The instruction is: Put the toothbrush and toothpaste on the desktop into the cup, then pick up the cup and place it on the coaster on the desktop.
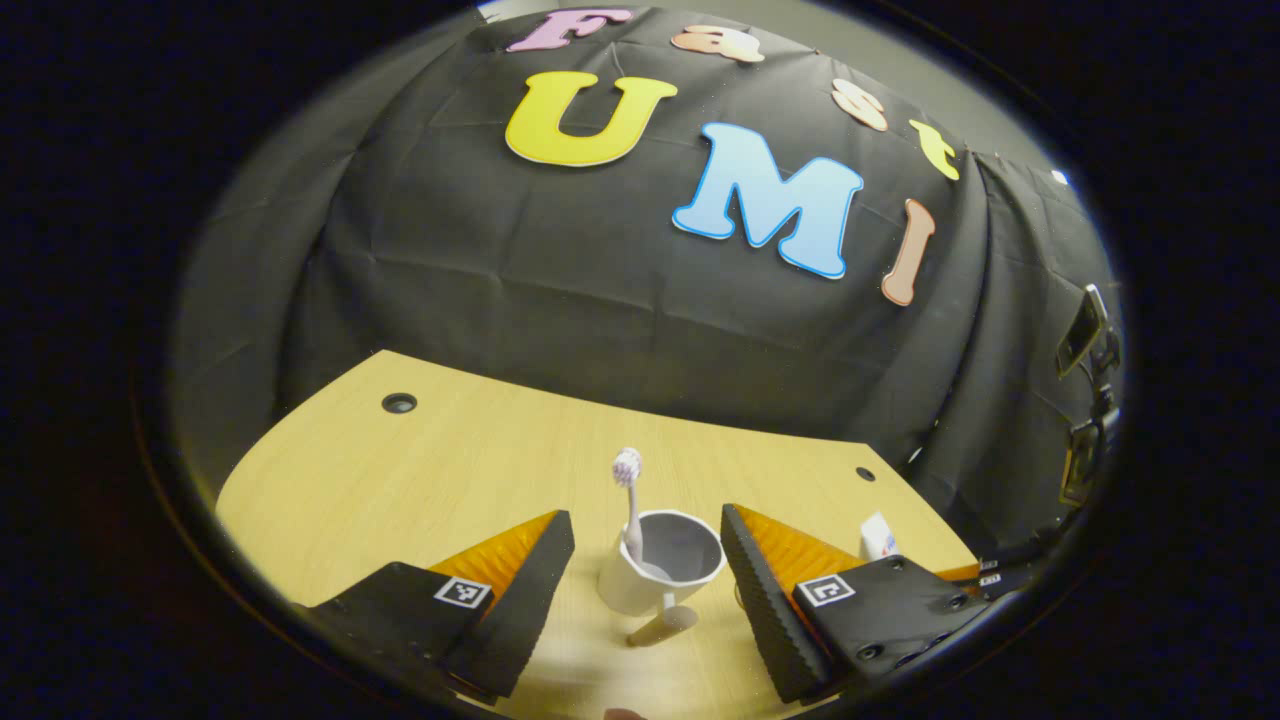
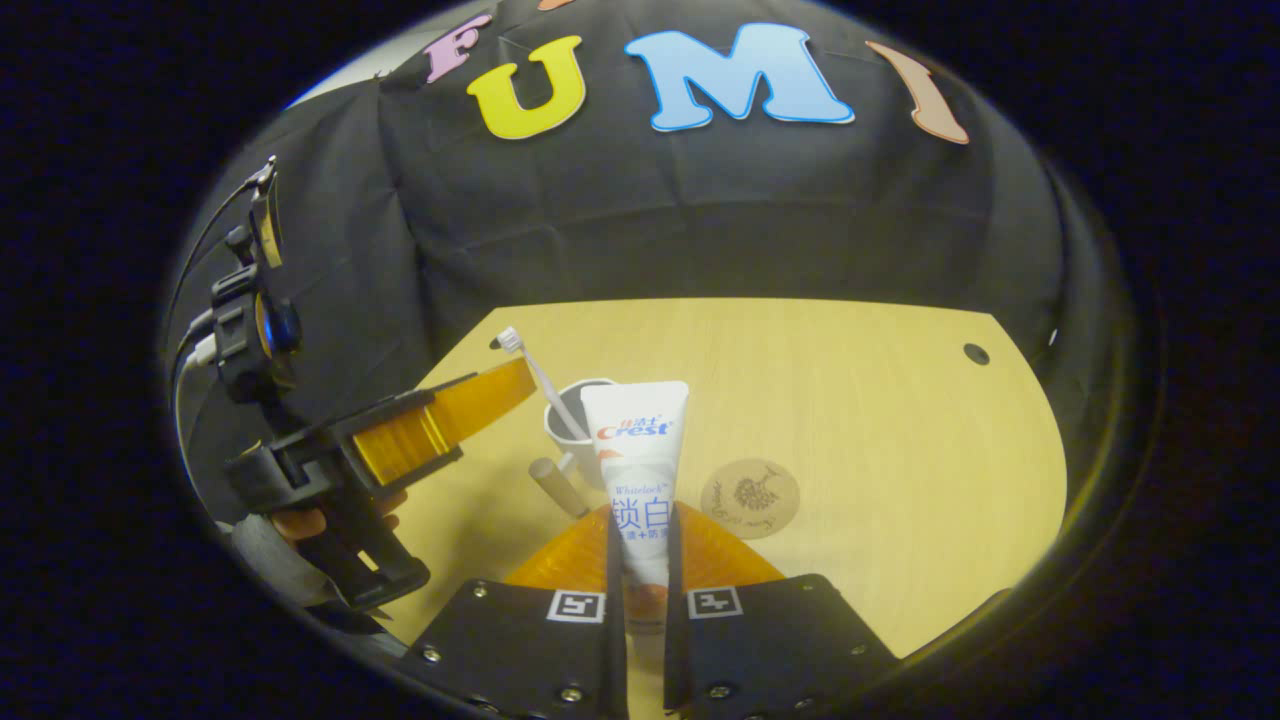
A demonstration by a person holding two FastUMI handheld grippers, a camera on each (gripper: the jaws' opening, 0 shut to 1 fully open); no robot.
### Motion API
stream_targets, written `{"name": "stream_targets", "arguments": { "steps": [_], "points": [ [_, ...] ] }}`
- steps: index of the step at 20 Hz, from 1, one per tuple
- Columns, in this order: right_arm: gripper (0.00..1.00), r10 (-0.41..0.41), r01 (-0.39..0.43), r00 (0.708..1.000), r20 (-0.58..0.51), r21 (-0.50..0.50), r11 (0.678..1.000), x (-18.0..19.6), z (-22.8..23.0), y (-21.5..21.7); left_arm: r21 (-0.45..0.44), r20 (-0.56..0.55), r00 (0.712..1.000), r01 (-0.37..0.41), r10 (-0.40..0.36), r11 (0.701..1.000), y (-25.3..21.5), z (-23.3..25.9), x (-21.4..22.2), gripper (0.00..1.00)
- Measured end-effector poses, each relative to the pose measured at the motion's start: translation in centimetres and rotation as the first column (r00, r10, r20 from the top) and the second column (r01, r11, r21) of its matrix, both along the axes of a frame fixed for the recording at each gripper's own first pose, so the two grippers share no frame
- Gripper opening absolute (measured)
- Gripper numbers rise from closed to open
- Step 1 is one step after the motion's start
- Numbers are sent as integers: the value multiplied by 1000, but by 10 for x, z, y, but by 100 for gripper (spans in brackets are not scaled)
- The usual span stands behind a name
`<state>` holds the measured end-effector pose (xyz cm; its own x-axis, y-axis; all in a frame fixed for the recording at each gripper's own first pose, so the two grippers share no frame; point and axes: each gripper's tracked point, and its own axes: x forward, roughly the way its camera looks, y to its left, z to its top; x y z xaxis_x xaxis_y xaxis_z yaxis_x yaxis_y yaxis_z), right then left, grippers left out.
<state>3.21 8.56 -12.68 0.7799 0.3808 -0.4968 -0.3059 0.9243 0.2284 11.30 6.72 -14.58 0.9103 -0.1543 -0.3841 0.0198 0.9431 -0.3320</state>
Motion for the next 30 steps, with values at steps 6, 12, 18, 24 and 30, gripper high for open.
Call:
{"name": "stream_targets", "arguments": {
  "steps": [6, 12, 18, 24, 30],
  "points": [
    [15, 26, -29, 992, 121, 26, 999, 41, 26, 30, -9, -38, 999, 23, -23, 1000, 9, -8, -24, 95],
    [15, 3, -22, 961, 278, 65, 998, 91, 66, 52, -36, -71, 997, 20, -23, 999, 14, -17, -38, 96],
    [15, -17, -19, 947, 321, 110, 994, 128, 77, 69, -43, -109, 993, 33, -38, 999, 10, -32, -46, 95],
    [15, -8, -25, 946, 323, 98, 995, 157, 70, 87, -60, -143, 989, 14, -22, 998, 16, -42, -54, 96],
    [21, 32, -45, 962, 272, 42, 998, 155, 48, 94, -65, -164, 987, -14, 3, 998, 28, -48, -57, 96]
  ]
}}
